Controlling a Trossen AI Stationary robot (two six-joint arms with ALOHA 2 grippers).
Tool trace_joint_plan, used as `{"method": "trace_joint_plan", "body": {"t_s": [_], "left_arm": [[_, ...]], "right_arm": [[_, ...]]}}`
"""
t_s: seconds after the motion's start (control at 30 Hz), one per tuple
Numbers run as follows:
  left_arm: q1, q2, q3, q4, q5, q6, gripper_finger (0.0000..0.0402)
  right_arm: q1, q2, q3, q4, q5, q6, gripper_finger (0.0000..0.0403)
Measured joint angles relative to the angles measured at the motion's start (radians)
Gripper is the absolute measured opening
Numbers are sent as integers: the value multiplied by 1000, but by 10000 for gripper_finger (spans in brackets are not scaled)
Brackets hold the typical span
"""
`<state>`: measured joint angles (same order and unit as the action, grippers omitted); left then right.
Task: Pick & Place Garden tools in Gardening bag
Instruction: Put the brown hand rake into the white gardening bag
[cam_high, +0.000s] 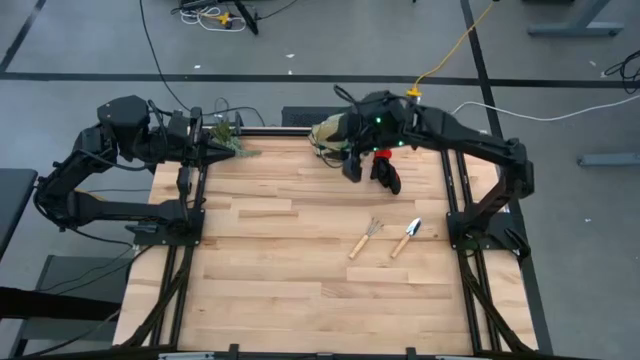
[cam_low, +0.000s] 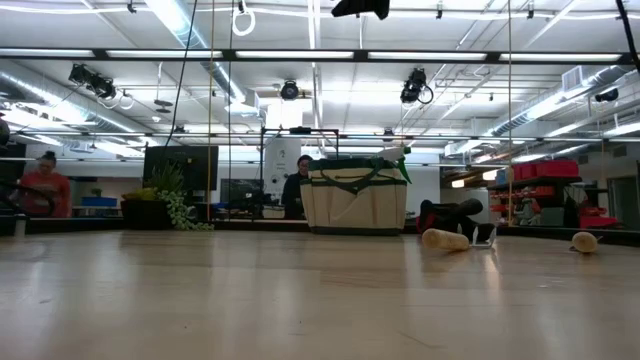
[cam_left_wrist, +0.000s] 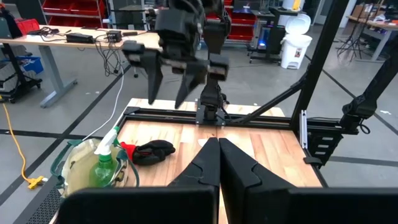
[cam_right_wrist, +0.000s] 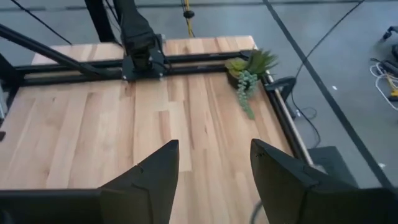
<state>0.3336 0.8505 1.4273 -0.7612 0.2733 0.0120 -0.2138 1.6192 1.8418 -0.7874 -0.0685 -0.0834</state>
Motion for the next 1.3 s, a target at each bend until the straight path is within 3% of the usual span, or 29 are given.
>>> {"method": "trace_joint_plan", "body": {"t_s": [0.27, 0.7, 0.97, 1.3], "left_arm": [[0, 0, 0, 0, 0, 0, 3], [0, 0, 0, 0, 0, 2, 3], [0, 0, 0, 0, 0, 2, 3], [0, 0, 0, 1, 0, 2, 3]], "right_arm": [[56, -111, -242, 189, 8, 82, 198], [164, -322, -506, 253, 68, 160, 198], [215, -395, -637, 253, 50, 180, 198], [254, -395, -704, 238, 50, 177, 198]]}}
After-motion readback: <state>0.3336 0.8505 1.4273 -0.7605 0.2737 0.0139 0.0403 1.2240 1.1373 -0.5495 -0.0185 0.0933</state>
